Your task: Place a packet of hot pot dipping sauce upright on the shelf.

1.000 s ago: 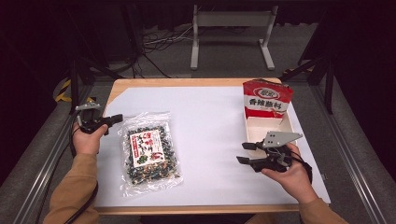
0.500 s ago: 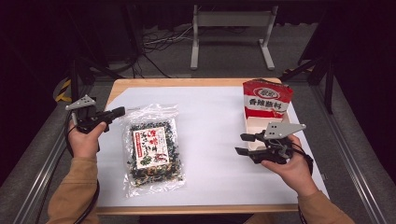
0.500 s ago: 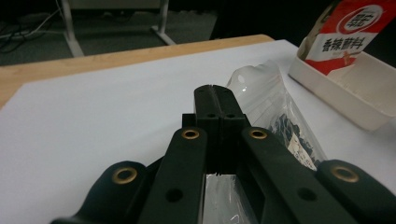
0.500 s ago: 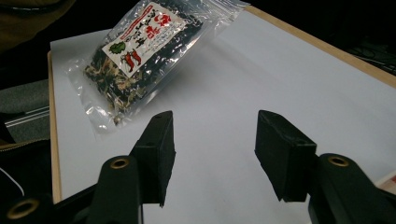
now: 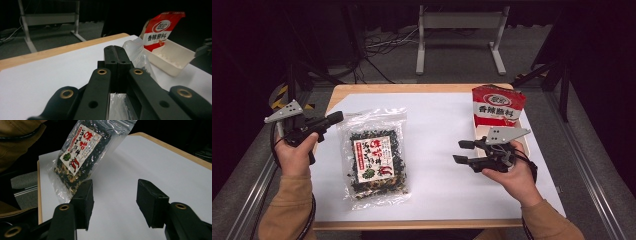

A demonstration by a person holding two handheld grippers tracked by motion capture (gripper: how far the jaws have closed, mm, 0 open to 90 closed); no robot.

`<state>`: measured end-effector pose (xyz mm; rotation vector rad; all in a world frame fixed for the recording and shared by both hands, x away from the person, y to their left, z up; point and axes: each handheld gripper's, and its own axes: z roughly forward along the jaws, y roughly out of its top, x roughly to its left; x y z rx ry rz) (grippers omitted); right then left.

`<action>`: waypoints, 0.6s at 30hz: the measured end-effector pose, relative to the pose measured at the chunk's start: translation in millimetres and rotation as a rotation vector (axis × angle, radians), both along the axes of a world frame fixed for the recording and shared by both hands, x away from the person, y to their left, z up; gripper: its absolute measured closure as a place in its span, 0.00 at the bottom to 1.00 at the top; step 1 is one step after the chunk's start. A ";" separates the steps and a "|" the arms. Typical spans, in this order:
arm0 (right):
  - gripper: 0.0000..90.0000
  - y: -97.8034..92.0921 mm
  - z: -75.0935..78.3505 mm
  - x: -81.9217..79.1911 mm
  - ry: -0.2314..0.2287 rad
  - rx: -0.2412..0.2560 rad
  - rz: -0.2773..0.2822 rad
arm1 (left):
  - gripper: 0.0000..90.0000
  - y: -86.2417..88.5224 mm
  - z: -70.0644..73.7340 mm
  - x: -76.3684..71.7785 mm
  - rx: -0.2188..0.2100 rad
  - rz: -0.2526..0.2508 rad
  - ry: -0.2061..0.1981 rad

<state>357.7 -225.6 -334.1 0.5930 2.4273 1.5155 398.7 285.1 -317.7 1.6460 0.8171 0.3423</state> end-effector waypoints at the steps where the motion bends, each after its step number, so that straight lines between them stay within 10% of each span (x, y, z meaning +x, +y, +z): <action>1: 0.52 2.3 0.1 0.9 0.005 -0.004 0.004 | 1.00 0.0 1.4 -1.4 -0.001 -0.003 -0.007; 18: 0.49 60.3 -12.1 22.9 0.105 0.014 0.071 | 1.00 -9.2 20.8 -21.3 -0.020 -0.073 -0.080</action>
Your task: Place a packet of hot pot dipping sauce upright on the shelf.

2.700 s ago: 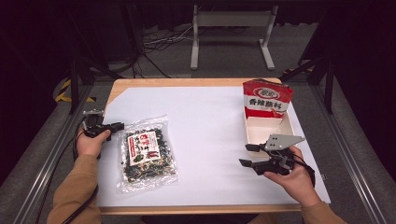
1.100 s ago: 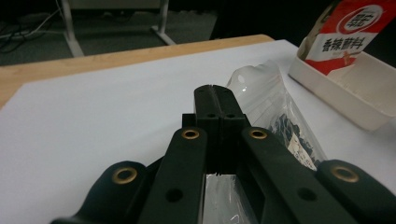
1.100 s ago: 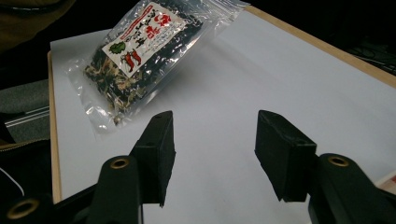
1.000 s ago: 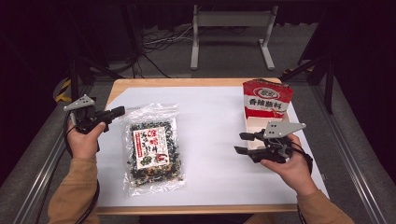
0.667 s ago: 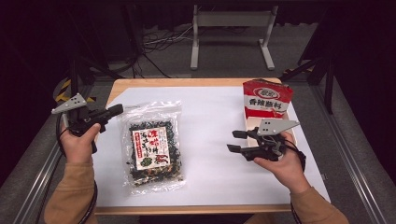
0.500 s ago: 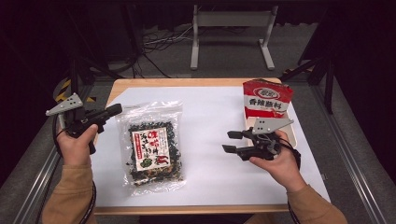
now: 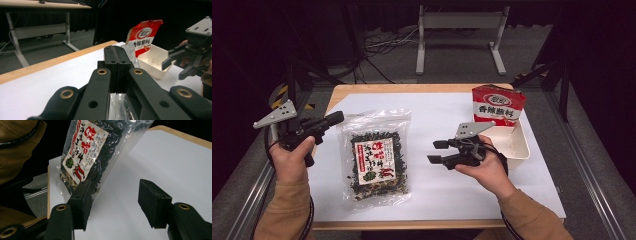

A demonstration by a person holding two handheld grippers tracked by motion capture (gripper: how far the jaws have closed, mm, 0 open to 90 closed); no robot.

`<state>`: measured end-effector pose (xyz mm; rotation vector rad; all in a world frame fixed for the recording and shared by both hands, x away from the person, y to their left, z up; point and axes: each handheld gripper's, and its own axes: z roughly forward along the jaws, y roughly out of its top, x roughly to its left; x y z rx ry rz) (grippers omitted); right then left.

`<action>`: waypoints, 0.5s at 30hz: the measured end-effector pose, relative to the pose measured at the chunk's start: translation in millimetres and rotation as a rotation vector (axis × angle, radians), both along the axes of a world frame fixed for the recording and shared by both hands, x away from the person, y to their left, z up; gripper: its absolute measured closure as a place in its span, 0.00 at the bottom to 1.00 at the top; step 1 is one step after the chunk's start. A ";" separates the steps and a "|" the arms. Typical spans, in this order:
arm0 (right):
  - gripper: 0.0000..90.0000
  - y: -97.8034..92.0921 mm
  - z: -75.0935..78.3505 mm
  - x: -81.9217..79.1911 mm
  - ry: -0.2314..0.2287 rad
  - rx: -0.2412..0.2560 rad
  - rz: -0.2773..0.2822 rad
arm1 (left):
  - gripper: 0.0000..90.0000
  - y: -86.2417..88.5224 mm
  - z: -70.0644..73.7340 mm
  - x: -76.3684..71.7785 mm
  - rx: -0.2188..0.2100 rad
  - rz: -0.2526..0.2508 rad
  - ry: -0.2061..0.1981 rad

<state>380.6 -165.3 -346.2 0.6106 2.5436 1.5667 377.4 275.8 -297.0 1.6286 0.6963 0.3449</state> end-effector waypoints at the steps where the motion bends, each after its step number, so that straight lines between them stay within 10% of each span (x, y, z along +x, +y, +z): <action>1: 0.49 0.0 0.0 0.0 0.000 0.000 0.000 | 1.00 0.0 0.0 0.0 0.000 0.000 0.000; 15: 0.44 41.2 -6.9 17.6 0.010 -0.002 0.045 | 1.00 -0.3 10.2 -18.6 -0.005 -0.038 -0.036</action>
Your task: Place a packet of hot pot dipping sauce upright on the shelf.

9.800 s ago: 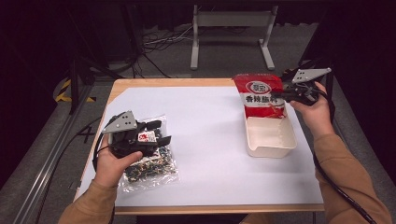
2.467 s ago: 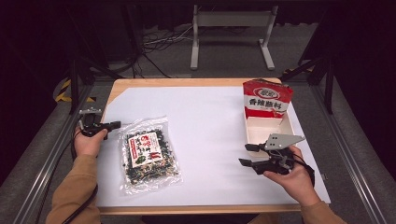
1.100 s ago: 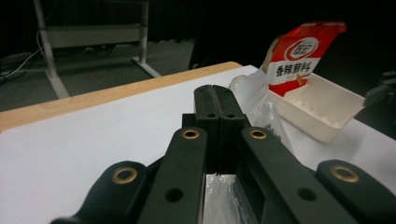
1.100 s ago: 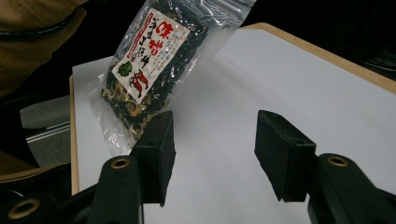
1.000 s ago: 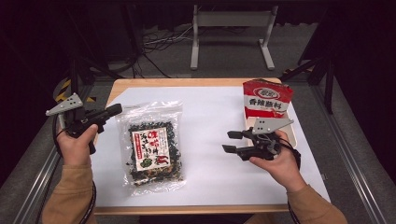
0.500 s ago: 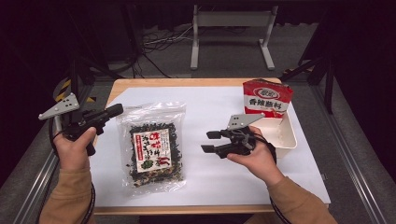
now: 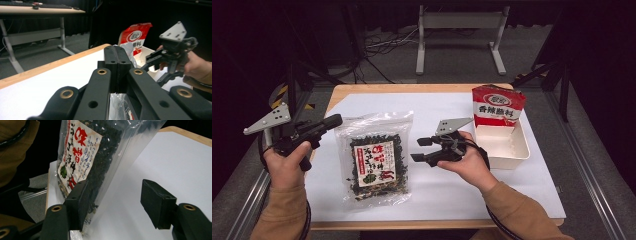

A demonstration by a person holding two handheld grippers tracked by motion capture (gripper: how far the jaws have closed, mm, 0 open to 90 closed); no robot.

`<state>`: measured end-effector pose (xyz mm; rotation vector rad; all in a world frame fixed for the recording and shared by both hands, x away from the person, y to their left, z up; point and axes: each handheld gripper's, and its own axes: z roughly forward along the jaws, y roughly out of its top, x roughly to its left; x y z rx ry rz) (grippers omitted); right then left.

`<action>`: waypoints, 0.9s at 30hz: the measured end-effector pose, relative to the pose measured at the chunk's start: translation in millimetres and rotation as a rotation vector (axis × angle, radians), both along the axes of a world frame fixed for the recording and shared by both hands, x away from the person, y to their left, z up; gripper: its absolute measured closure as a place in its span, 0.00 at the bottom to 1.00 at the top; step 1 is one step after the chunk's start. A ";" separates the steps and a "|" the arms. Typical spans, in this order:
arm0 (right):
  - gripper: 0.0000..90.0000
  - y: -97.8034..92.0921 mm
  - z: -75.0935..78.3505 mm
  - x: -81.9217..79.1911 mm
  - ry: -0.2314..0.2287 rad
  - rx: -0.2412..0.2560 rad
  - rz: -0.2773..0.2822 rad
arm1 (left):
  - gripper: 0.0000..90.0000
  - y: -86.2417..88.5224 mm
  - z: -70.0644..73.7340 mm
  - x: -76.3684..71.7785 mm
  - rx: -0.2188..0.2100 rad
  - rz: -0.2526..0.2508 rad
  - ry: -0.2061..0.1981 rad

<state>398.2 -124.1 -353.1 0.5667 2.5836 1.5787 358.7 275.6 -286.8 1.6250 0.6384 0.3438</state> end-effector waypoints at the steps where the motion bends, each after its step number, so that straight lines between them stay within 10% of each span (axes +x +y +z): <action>1: 0.44 2.4 -0.7 1.0 0.002 0.000 0.004 | 1.00 -0.5 0.8 -0.8 0.000 -0.003 -0.004; 27: 0.64 36.0 -15.7 14.4 0.081 0.006 0.125 | 1.00 -5.8 7.1 -5.7 0.006 -0.031 -0.026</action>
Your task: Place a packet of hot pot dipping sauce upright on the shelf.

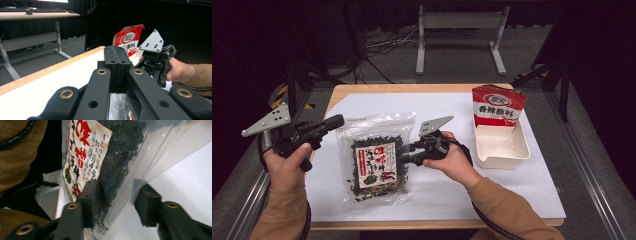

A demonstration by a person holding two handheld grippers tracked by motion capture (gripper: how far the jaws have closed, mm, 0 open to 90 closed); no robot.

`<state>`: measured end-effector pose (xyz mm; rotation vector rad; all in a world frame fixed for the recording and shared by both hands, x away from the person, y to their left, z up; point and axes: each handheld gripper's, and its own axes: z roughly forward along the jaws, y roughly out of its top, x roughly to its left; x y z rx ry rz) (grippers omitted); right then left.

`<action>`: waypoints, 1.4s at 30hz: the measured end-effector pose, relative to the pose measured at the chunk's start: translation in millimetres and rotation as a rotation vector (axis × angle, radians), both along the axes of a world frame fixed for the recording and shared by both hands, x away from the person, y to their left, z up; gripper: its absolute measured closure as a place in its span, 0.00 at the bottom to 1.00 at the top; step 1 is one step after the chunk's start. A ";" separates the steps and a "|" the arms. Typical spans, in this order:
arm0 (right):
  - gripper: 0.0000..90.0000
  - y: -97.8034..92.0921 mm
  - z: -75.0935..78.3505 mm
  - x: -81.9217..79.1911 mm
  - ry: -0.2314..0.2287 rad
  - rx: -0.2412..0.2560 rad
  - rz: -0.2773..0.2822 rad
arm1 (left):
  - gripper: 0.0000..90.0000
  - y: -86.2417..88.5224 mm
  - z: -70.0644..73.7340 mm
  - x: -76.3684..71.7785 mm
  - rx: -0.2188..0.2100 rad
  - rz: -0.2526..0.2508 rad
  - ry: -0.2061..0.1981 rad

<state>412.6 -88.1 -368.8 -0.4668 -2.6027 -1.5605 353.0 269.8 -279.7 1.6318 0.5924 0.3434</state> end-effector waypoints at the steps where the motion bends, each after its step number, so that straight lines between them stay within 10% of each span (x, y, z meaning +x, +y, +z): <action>1: 0.66 -0.1 -0.2 0.5 0.004 0.001 0.005 | 1.00 0.1 0.0 0.0 0.001 0.001 -0.001; 20: 0.89 -5.4 6.0 -1.8 0.053 0.025 0.033 | 1.00 4.1 -6.1 3.9 -0.014 0.061 0.019; 32: 0.90 -24.6 25.5 -8.8 0.018 0.044 0.008 | 0.59 -0.6 -5.4 5.9 -0.061 0.038 0.048; 42: 0.91 -54.0 42.0 -13.4 -0.022 0.042 -0.036 | 0.48 -1.7 -2.8 3.9 -0.077 0.021 0.035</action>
